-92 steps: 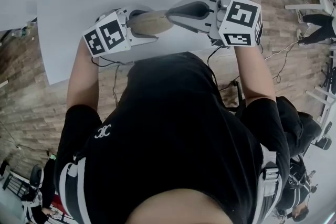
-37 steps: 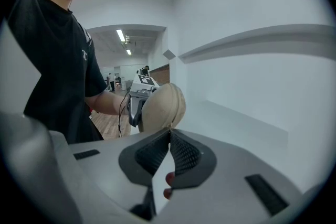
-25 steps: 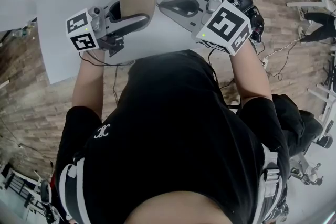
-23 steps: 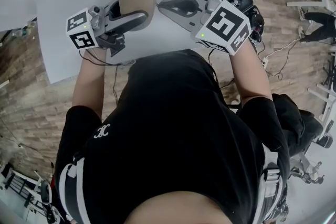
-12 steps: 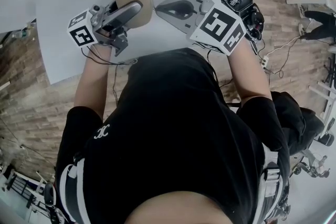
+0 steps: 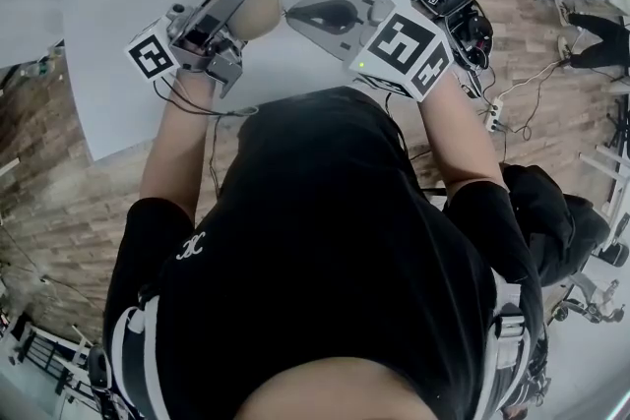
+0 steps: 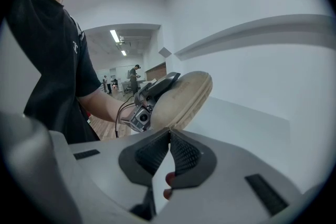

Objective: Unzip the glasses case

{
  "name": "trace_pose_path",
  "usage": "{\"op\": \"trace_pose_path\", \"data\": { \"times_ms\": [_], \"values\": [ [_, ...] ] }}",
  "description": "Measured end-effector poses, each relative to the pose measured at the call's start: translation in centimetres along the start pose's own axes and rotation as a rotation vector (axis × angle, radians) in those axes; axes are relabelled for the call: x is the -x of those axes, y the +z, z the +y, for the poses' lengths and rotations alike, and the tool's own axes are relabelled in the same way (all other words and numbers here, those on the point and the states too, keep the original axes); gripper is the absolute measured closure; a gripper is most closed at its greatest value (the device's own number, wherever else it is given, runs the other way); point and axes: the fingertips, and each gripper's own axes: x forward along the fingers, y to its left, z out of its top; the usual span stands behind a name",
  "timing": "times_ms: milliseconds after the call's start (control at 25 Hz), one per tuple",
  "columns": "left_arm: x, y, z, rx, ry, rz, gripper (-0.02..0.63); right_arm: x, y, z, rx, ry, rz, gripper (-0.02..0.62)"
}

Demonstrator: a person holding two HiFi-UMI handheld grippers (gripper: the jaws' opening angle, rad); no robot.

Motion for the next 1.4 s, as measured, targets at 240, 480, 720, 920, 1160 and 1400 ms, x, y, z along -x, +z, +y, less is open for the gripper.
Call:
{"op": "trace_pose_path", "data": {
  "times_ms": [240, 480, 720, 920, 1160, 1400],
  "values": [
    [-0.1, 1.3, -0.1, 0.043, -0.006, -0.083, 0.314, -0.9, -0.4, 1.8, 0.019, 0.032, 0.021, 0.572],
    [0.4, 1.5, 0.3, 0.087, 0.002, -0.137, 0.314, -1.9, -0.5, 2.9, 0.036, 0.029, 0.031, 0.572],
    [0.8, 1.6, 0.9, 0.118, 0.01, -0.166, 0.314, -3.2, -0.9, 3.8, 0.063, 0.031, 0.062, 0.572],
    [1.1, 1.8, 1.4, 0.145, 0.04, -0.188, 0.314, -4.4, -0.7, 4.5, 0.101, 0.007, 0.088, 0.572],
    [2.2, 2.1, 2.6, 0.181, 0.09, -0.221, 0.314, -6.4, -0.5, 5.1, 0.169, -0.006, 0.121, 0.572],
    [2.0, 2.1, 2.3, 0.181, 0.074, -0.225, 0.314, -6.5, -0.2, 5.4, 0.162, 0.031, 0.089, 0.572]
  ]
}}
